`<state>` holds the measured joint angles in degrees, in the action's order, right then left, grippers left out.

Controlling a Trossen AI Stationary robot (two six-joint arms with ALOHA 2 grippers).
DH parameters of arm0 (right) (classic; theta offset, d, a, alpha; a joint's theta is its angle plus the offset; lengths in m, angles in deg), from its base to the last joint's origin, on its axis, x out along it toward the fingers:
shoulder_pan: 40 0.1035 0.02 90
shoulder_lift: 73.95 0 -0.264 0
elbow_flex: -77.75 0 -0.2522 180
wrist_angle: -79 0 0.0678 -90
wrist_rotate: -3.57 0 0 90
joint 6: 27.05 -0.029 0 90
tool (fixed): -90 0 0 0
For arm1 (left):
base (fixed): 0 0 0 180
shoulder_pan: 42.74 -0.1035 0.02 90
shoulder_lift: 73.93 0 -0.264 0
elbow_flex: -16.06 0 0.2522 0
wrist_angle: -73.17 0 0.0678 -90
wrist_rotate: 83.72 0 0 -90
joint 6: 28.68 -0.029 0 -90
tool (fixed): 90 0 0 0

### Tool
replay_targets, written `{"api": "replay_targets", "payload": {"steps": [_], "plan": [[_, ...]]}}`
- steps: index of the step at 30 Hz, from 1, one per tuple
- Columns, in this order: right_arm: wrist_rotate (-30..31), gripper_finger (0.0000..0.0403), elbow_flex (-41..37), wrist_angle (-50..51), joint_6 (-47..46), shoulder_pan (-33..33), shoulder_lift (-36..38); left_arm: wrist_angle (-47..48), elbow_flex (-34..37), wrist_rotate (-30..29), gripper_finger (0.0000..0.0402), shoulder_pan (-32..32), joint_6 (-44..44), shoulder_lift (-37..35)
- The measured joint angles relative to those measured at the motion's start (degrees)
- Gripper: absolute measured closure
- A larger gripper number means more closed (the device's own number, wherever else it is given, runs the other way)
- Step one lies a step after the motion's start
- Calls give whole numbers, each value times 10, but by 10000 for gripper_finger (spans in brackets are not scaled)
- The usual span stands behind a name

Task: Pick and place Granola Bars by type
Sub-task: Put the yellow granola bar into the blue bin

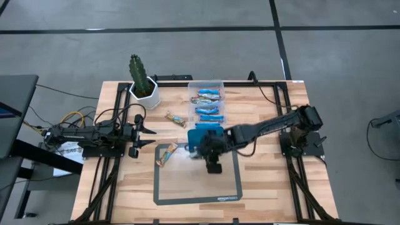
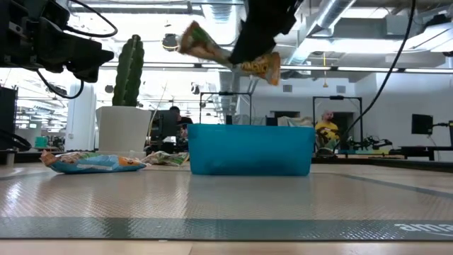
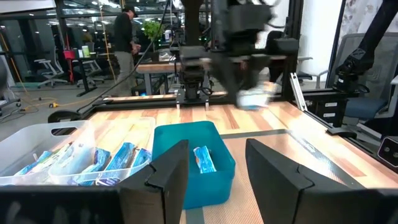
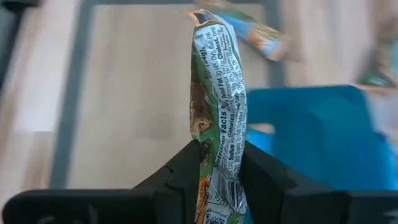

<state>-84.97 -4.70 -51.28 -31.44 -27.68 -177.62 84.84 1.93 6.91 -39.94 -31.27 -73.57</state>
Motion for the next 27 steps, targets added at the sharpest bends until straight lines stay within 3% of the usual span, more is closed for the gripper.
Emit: {"api": "replay_targets", "payload": {"steps": [13, 19, 27], "plan": [[14, 305, 3, 97, 21, -116, -11, 0, 0, 0, 249, 0, 0, 0], [-23, 301, 3, 94, 49, -131, -51, 0, 0, 0, 249, 0, 0, 0], [-46, 230, 3, 86, 60, -131, -54, 0, 0, 0, 249, 0, 0, 0]]}}
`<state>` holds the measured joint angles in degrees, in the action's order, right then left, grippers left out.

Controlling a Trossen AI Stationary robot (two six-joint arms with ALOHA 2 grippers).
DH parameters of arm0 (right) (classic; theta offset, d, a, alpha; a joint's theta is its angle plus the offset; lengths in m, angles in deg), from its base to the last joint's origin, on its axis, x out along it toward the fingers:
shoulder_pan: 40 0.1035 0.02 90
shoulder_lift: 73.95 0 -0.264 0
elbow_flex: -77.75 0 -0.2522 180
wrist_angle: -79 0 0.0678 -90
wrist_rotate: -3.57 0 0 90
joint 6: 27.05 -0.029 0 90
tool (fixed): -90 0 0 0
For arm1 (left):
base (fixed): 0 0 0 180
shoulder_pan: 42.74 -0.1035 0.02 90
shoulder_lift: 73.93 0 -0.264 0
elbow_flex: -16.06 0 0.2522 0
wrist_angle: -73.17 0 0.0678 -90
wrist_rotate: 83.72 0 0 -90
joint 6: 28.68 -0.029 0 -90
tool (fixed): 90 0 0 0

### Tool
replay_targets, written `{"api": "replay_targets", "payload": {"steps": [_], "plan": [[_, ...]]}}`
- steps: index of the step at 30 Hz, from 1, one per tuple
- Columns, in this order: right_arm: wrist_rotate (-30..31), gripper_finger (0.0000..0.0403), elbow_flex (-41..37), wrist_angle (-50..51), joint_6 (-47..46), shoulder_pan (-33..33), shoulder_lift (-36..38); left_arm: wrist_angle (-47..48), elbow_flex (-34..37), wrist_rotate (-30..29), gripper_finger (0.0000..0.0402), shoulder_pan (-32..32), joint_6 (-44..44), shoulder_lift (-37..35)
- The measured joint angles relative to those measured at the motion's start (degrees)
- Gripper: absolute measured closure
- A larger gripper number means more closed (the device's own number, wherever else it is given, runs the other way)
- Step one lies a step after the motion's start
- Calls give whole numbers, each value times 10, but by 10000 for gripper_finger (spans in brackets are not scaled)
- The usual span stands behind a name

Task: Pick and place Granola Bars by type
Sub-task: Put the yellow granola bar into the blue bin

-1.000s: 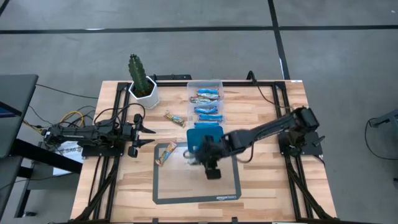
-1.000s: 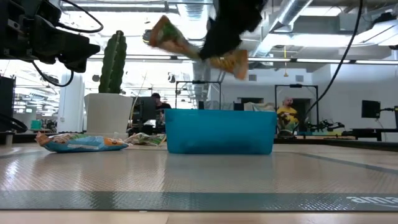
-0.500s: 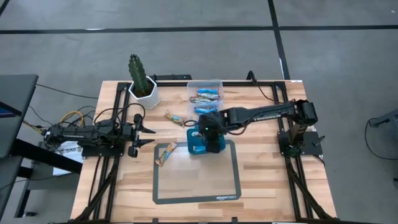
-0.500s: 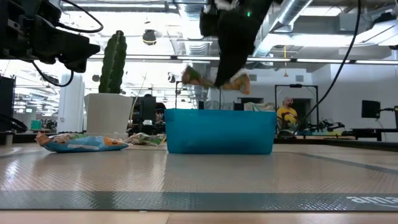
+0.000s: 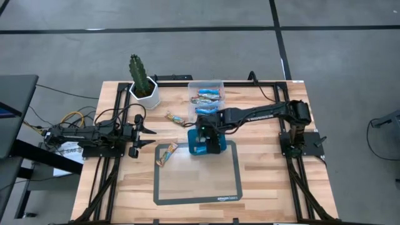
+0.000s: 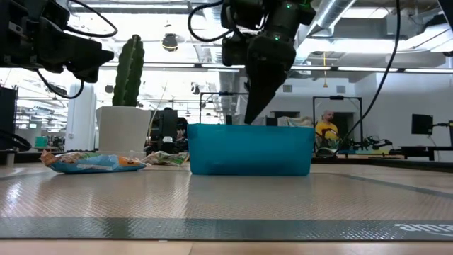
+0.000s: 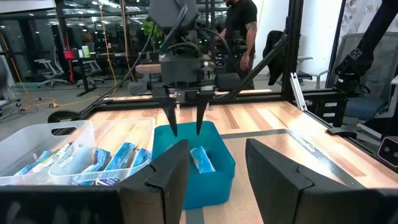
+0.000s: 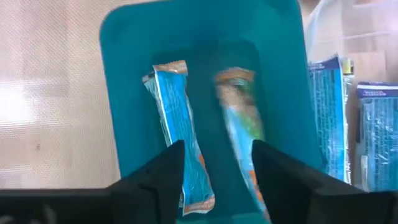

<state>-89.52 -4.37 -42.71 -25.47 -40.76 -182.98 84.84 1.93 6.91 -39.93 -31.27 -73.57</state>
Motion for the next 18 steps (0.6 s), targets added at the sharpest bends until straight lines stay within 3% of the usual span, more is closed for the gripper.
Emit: {"api": "replay_targets", "payload": {"steps": [5, 10, 18], "plan": [[0, 181, -11, -20, 15, 8, 27, 0, 0, 0, 249, 0, 0, 0], [-1, 162, -77, -100, 4, 23, 125, 0, 0, 0, 249, 0, 0, 0], [0, 168, -330, -256, -65, 22, 352, 0, 0, 0, 249, 0, 0, 0]]}}
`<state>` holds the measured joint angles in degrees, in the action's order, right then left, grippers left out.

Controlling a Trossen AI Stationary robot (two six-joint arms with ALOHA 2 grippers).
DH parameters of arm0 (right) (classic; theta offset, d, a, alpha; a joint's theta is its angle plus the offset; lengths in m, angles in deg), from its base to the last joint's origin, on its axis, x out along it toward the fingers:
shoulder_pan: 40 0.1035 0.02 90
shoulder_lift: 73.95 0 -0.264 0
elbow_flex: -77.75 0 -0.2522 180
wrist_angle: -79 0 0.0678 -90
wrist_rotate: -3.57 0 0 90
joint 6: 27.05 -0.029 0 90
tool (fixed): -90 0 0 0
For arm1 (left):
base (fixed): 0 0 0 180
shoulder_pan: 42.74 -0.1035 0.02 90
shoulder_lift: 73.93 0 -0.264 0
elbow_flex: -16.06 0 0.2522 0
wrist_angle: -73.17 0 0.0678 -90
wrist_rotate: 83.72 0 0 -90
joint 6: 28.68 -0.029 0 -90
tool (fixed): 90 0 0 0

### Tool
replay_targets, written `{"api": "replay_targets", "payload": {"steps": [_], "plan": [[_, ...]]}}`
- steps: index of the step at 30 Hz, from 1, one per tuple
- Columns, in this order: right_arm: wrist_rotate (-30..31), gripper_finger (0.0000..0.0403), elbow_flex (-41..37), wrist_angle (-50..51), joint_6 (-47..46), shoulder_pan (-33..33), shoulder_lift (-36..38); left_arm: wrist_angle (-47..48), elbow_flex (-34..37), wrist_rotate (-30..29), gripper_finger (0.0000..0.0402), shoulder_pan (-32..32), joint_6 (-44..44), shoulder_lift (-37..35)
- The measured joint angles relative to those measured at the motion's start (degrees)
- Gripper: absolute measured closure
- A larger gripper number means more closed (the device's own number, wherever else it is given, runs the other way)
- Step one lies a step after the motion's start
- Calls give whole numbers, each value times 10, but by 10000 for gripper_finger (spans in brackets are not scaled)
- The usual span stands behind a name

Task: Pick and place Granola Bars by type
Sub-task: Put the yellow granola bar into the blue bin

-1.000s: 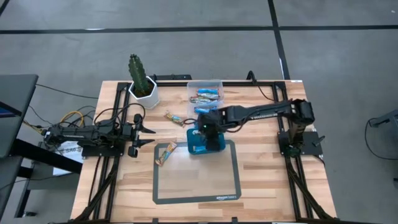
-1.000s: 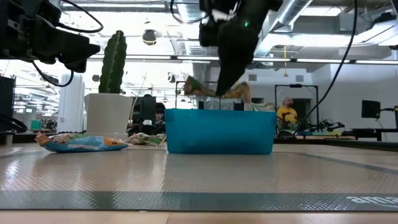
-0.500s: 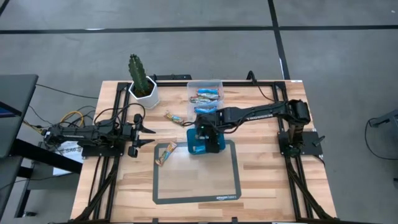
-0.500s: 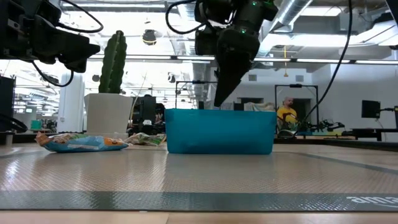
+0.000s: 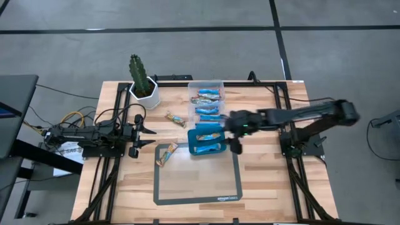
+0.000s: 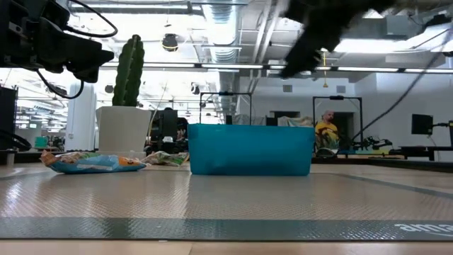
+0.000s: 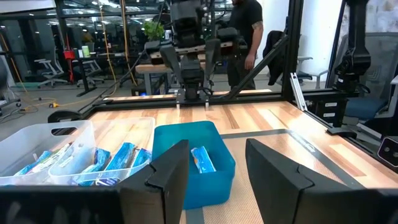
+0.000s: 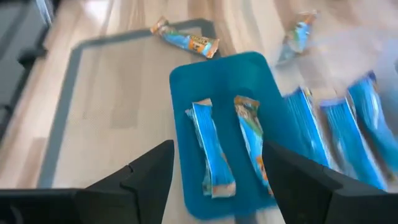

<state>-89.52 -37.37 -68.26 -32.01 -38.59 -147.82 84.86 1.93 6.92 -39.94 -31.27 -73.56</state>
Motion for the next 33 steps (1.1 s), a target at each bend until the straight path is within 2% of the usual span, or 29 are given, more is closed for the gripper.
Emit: {"api": "replay_targets", "payload": {"steps": [8, 12, 18, 33], "plan": [[4, 168, -237, -129, -159, 0, 214, 0, 0, 0, 249, 0, 0, 0], [2, 168, -315, -156, -181, -5, 297, 0, 0, 0, 249, 0, 0, 0], [4, 168, -393, -207, -284, -8, 399, 0, 0, 0, 249, 0, 0, 0], [-1, 168, -494, -229, -92, -12, 552, 0, 0, 0, 249, 0, 0, 0]]}}
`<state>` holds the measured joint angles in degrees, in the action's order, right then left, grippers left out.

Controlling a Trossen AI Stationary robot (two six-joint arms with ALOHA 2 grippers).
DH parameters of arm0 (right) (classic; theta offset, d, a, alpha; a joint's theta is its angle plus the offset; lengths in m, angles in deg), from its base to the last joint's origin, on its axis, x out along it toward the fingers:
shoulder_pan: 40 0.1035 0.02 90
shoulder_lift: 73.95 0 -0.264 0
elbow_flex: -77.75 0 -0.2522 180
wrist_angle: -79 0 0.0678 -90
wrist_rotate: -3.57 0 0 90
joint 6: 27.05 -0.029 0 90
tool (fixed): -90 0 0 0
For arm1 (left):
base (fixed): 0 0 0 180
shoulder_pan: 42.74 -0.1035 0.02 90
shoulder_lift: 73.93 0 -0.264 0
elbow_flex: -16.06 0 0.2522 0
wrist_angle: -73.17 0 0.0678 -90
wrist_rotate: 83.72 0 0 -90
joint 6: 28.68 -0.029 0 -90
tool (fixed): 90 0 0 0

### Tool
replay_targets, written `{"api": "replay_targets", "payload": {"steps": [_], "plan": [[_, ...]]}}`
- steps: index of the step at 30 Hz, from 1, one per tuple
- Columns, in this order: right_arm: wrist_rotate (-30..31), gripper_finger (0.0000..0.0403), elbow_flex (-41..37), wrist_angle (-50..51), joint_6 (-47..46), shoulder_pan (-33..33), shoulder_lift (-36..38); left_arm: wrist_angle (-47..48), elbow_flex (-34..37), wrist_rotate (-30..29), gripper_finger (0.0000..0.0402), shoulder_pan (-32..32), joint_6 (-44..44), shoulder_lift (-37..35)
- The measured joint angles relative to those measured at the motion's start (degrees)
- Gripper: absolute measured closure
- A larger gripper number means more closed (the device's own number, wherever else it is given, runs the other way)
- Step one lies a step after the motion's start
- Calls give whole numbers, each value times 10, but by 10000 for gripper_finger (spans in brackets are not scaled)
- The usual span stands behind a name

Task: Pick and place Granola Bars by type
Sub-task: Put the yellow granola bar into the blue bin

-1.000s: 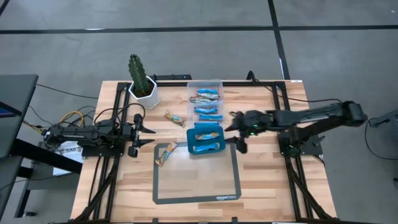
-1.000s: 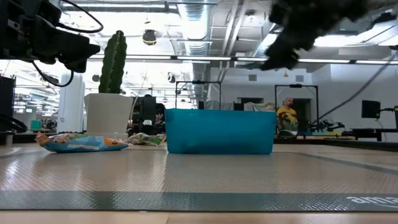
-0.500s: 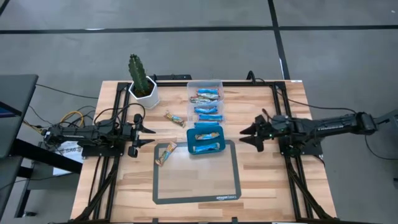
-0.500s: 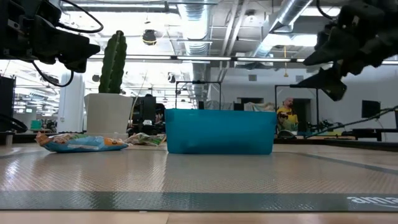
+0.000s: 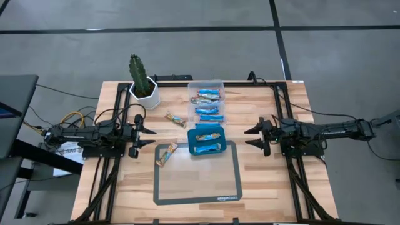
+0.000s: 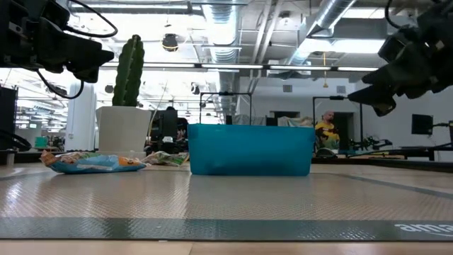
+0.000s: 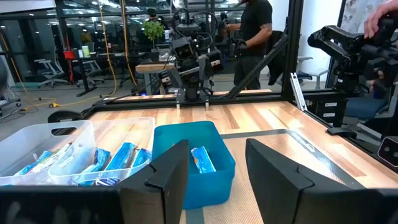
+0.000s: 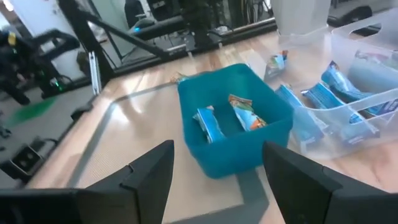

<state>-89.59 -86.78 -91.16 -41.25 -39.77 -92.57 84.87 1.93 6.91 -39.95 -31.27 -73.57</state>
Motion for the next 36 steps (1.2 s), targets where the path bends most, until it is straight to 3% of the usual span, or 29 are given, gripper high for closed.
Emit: {"api": "replay_targets", "payload": {"steps": [14, 24, 36], "plan": [[1, 168, -13, 26, 81, 1, 57, 0, 0, 0, 249, 0, 0, 0], [2, 168, -13, 26, 22, 0, 55, 0, 0, 0, 249, 0, 0, 0], [2, 168, -13, 26, 21, 0, 55, 0, 0, 0, 249, 0, 0, 0]]}}
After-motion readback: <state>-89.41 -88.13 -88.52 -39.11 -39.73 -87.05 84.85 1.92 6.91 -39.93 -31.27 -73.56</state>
